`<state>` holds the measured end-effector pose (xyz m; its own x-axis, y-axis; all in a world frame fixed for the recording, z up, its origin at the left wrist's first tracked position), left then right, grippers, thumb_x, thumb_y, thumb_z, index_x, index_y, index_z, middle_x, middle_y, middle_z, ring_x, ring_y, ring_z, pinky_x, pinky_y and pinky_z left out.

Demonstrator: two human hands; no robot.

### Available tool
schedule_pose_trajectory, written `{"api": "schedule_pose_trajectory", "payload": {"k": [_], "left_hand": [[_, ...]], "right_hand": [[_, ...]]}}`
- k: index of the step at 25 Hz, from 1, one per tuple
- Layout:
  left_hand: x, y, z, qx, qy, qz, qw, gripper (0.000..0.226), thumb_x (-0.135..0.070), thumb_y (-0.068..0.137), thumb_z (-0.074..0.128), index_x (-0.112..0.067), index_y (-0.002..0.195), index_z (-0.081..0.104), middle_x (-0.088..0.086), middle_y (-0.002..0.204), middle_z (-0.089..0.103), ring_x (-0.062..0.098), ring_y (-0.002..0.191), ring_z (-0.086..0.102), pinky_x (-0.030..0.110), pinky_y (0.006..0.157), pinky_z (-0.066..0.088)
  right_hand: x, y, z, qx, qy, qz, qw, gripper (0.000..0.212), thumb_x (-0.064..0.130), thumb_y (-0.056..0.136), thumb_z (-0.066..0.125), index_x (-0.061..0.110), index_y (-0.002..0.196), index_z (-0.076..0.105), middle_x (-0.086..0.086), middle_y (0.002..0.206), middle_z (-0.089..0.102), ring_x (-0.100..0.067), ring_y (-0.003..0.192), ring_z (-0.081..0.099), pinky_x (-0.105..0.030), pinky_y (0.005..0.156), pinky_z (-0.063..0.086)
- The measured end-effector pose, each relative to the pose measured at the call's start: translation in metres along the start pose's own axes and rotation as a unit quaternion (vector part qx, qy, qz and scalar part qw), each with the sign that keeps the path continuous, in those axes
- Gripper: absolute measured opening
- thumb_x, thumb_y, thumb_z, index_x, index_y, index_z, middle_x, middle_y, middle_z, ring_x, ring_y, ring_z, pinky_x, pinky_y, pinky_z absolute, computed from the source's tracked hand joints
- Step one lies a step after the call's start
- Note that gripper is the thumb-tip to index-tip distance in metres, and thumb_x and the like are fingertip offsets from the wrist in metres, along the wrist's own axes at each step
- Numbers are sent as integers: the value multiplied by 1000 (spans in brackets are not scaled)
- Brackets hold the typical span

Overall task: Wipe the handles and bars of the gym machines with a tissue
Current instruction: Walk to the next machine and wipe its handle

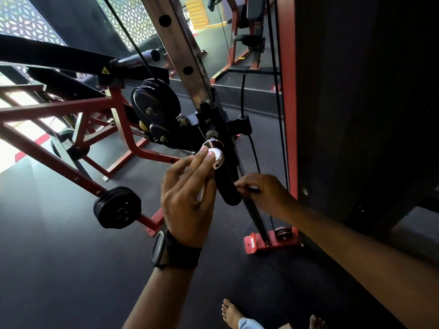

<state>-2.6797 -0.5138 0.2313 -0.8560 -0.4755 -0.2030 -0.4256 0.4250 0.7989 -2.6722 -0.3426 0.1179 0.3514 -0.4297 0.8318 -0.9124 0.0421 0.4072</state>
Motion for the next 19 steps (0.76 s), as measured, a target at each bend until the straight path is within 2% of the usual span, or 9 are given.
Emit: {"api": "schedule_pose_trajectory", "payload": {"k": [2, 4, 7, 10, 12, 14, 16, 19], "left_hand": [[0, 1, 1, -4, -4, 1, 1000, 36, -11, 91, 62, -11, 127, 61, 5, 129, 64, 27, 114, 58, 53, 82, 51], [0, 1, 1, -5, -5, 0, 1000, 37, -12, 92, 61, -14, 128, 59, 4, 130, 63, 27, 114, 58, 53, 83, 51], [0, 0, 0, 2, 6, 11, 1000, 36, -15, 94, 59, -16, 130, 56, 4, 130, 62, 27, 116, 57, 54, 84, 50], [2, 2, 1, 4, 6, 14, 1000, 35, -17, 95, 57, -17, 130, 55, 4, 130, 62, 27, 115, 57, 54, 83, 50], [2, 0, 1, 3, 5, 10, 1000, 35, -17, 95, 58, -17, 130, 55, 5, 130, 62, 27, 115, 57, 54, 83, 51], [1, -1, 1, 1, 7, 12, 1000, 36, -16, 95, 58, -17, 131, 55, 5, 130, 62, 27, 115, 57, 54, 83, 51], [1, 1, 1, 0, 10, 14, 1000, 37, -16, 94, 58, -18, 131, 54, 5, 130, 63, 27, 114, 57, 52, 84, 51], [1, 2, 1, 1, 15, 14, 1000, 38, -15, 94, 58, -18, 131, 53, 6, 128, 64, 27, 113, 58, 50, 85, 51]], "right_hand": [[-8, 0, 0, 5, -58, -58, 997, 12, 0, 89, 64, 4, 99, 70, -7, 99, 69, -13, 95, 66, -40, 86, 59], [-4, 3, -1, 7, -122, -113, 986, 15, 8, 88, 59, 5, 98, 70, -9, 100, 67, -13, 96, 64, -28, 86, 57], [-3, 10, -4, 29, -203, -183, 962, 16, 10, 86, 59, 5, 97, 70, -10, 101, 66, -14, 96, 61, -14, 86, 45], [-16, 27, -7, 17, -272, -195, 942, 12, 8, 90, 62, 7, 100, 69, -8, 101, 65, -14, 94, 61, -19, 83, 51], [-24, 27, 1, -58, -219, -129, 965, 13, 12, 94, 59, 7, 101, 69, -7, 99, 66, -11, 91, 62, -18, 81, 52], [-31, 18, 18, -178, -96, 3, 979, 14, 15, 95, 60, 7, 101, 70, -5, 97, 70, -5, 90, 64, -15, 80, 53], [-36, 17, 29, -276, 16, 146, 950, 12, 15, 95, 64, 7, 102, 70, -3, 97, 73, -5, 90, 67, -15, 77, 55], [-39, 23, 35, -309, 118, 261, 907, 11, 10, 96, 62, 7, 104, 69, -2, 95, 71, -10, 89, 68, -12, 72, 52]]}}
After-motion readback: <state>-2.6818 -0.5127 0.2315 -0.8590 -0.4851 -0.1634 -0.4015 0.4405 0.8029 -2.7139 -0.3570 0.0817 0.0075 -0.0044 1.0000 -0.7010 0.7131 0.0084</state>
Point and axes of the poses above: each hand's wrist, its own y-axis towards the middle knuckle, its own z-axis out of the palm, x = y × z, the point moved 3 cm from there along y, towards the middle knuckle
